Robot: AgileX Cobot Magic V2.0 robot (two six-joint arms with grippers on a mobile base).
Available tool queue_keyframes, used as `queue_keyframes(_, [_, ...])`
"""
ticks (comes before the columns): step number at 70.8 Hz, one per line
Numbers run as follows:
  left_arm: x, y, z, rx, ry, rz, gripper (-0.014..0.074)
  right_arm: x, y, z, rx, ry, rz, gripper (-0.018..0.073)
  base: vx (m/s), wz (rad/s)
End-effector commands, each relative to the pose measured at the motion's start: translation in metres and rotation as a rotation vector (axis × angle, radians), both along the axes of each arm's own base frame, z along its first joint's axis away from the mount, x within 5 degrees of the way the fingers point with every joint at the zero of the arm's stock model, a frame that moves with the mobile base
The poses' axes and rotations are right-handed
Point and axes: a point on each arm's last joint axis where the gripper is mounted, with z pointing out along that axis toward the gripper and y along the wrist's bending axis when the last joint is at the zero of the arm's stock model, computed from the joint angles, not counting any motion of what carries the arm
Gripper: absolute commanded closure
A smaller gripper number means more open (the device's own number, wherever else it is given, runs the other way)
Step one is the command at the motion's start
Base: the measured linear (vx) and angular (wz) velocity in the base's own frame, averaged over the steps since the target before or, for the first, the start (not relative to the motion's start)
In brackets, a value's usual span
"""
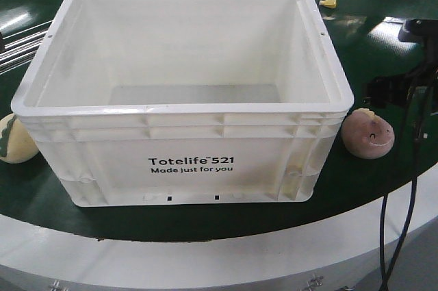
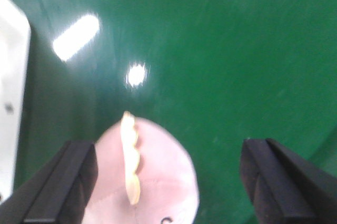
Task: Place moving items into box and shelve
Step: 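Lower the right gripper onto the pink plush, left onto the cream plush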
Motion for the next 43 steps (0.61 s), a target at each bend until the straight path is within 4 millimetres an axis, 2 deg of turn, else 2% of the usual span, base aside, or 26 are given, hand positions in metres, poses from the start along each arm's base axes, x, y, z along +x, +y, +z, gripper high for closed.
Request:
queue_keyframes(1, [0.001, 0.002, 0.024, 0.005, -0.132, 0.021, 0.0037, 0.008, 0.002, 0.012, 0.004, -0.064, 0.028, -0.0032, 0.00, 0.00])
queue_keyframes(11, [0.001, 0.002, 0.024, 0.005, -0.132, 0.021, 0.0037, 0.011, 0.006, 0.001, 0.031, -0.021, 0.062, -0.0030, 0.00, 0.00])
queue_keyframes(31, [0.001, 0.002, 0.024, 0.005, -0.131, 0.021, 0.0037, 0.011, 0.008, -0.001, 0.048, -0.008, 0.074, 0.0006, 0.00, 0.00])
queue_keyframes(43, [0.001, 0.002, 0.024, 0.005, -0.129, 0.021, 0.0037, 0.013, 0.008, -0.015, 0.050, 0.061, 0.079, 0.0027, 0.00, 0.00])
